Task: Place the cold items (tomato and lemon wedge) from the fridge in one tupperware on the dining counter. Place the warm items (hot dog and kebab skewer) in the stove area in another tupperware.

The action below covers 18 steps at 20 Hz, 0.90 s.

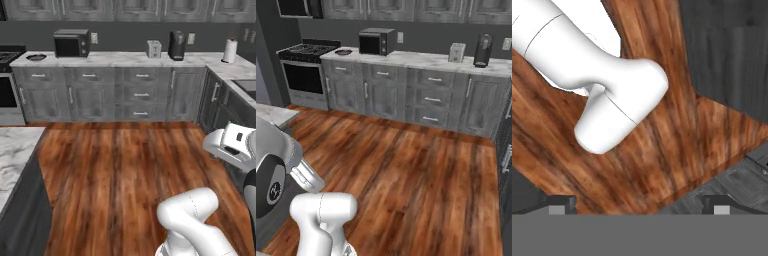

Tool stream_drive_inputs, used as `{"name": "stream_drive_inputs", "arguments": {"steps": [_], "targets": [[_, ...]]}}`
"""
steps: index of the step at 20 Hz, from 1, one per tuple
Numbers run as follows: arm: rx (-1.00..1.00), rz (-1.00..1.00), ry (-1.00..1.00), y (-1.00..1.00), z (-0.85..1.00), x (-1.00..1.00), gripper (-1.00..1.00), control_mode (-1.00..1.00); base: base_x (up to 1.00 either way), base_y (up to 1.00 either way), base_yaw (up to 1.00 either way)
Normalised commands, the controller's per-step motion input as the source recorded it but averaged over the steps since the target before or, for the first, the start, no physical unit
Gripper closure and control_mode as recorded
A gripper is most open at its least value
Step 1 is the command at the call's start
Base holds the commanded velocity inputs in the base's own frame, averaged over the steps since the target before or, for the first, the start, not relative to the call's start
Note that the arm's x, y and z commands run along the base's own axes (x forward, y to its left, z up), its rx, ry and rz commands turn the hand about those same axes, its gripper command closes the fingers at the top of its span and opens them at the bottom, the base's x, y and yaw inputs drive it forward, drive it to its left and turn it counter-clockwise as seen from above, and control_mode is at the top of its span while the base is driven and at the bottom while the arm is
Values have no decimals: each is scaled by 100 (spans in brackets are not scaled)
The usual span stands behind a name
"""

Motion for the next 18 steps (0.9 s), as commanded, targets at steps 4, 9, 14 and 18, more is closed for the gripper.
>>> {"name": "stream_drive_inputs", "arguments": {"steps": [4, 9, 14, 18], "targets": [[0, 0, 0, 0, 0, 0, -100, 100, 100, -22, 13], [0, 0, 0, 0, 0, 0, -100, 100, 100, -20, 13], [0, 0, 0, 0, 0, 0, -100, 100, 100, -16, 17], [0, 0, 0, 0, 0, 0, -100, 100, 100, -9, 20]]}}
